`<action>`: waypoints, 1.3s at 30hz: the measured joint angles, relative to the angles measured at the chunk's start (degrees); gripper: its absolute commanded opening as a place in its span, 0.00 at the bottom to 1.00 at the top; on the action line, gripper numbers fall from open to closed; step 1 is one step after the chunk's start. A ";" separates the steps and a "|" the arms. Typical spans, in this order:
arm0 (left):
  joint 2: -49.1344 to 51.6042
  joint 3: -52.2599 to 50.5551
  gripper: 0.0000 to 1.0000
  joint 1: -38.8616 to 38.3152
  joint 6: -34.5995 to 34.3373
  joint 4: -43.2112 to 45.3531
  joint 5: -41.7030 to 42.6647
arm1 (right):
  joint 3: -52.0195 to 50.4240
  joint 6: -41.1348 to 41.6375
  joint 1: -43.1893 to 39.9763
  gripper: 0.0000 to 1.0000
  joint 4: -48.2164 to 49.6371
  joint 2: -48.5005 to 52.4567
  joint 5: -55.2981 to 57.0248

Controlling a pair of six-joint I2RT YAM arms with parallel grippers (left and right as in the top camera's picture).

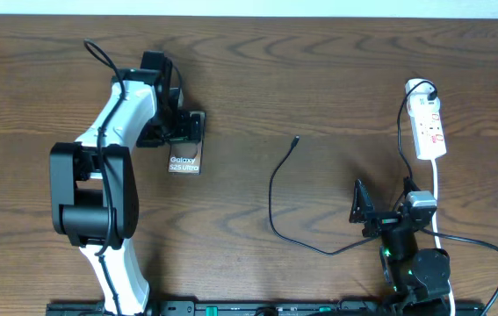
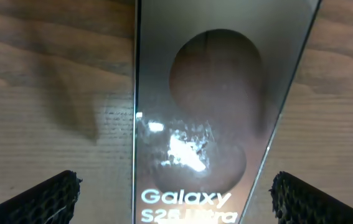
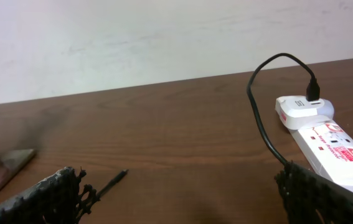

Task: Plug charger to phone and switch on socket
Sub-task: 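Lower the left gripper and grasp the phone's bottom edge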

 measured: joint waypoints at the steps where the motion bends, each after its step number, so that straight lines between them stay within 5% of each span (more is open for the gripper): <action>1: 0.00 -0.50 0.98 -0.11 0.00 0.68 0.00 | 0.00 0.00 0.00 0.99 0.00 0.00 0.00; 34: -0.04 -6.91 0.99 -5.27 -6.27 10.43 -7.34 | 0.00 0.00 0.00 0.99 0.00 0.00 0.00; 39: -0.04 -6.93 0.92 -5.29 -7.26 10.97 -7.45 | 0.00 0.00 0.00 0.99 0.00 0.00 0.00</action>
